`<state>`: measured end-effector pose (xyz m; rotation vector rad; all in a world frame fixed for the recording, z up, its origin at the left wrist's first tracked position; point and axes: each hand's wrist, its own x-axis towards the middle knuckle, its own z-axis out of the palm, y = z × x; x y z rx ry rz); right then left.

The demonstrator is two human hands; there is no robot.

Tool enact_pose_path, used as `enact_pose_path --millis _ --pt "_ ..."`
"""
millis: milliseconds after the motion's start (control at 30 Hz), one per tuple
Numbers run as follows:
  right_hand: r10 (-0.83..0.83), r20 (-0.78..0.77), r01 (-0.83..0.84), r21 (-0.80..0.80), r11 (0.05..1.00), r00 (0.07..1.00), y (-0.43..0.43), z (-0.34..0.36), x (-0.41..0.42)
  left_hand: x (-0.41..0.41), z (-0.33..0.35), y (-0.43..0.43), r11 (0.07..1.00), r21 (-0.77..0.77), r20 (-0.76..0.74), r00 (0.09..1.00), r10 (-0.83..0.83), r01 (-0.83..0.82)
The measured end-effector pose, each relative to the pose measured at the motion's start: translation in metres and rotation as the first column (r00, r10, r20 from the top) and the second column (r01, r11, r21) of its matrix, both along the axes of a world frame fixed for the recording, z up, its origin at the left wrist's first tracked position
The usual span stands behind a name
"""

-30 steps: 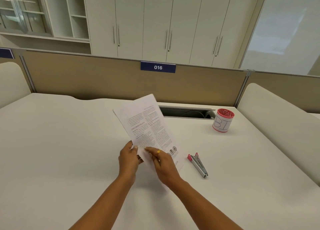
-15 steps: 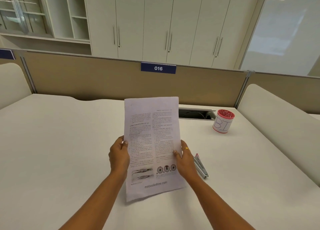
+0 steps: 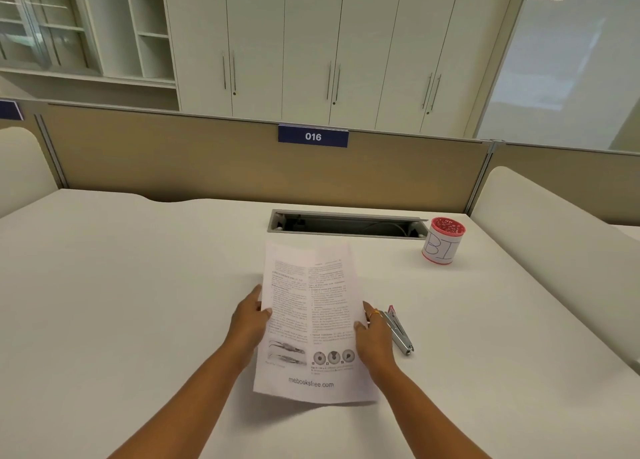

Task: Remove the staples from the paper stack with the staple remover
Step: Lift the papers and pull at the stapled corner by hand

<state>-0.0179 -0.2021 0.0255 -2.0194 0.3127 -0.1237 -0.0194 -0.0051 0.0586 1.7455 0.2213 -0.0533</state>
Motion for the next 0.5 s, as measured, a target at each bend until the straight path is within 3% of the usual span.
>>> enact_pose_path --millis 233,500 --pt "-0.019 -0.076 0.013 -0.069 0.998 0.997 -0.005 -0.009 0.001 -0.005 -0.023 0.001 0.995 0.094 -0.021 1.0 0.023 -0.021" --pt "-0.019 -0.054 0.013 -0.114 0.993 0.998 -0.005 -0.015 -0.004 -0.002 -0.034 0.003 0.969 0.247 -0.01 1.0 -0.005 0.007"
